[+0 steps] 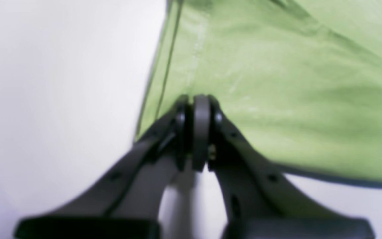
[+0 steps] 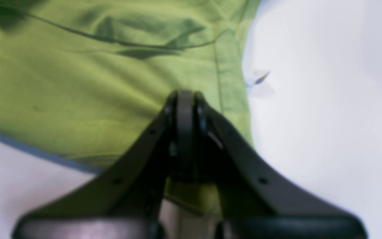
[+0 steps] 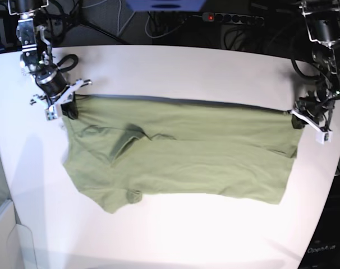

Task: Fold the T-shirt properly
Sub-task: 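Pull both held corners back toward the arms, straightening the shirt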

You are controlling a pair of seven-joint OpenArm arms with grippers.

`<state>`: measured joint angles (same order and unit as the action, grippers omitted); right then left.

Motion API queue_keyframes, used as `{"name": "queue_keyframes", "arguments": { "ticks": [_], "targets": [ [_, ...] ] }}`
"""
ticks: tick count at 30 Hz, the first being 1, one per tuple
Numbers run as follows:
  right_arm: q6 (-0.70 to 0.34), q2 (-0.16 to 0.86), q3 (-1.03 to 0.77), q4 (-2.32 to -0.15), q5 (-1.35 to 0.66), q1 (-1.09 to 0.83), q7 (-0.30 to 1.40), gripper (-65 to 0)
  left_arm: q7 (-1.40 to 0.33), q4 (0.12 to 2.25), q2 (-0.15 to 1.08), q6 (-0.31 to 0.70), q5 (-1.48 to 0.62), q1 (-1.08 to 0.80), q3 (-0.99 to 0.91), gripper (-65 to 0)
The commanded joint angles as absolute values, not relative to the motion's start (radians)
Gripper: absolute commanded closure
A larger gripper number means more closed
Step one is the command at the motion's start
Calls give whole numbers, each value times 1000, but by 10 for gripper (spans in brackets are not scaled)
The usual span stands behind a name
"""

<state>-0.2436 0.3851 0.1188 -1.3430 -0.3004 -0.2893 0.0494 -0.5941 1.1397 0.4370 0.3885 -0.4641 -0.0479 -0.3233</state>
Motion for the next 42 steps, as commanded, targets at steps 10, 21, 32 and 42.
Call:
{"name": "queue_keyframes", "arguments": {
  "ticks": [10,21,32,42],
  "targets": [
    [-246,372,120,-1326,-266,-495,122,-1,-705,1129,453,384,-417,-229,-305,-28],
    [-246,366,122,-1326,-266,-636,-15,-1,-704,1267,447,384,-417,-470,-312,-27],
    [-246,386,122,-1325,-265,-628,-15,-1,-700,1282,455,384,-417,-547,-314,-27],
    [-246,403,42,-1380,-265,-634,-15,-1,-702,1290,449,384,-418,-555,-315,-27]
  ]
}}
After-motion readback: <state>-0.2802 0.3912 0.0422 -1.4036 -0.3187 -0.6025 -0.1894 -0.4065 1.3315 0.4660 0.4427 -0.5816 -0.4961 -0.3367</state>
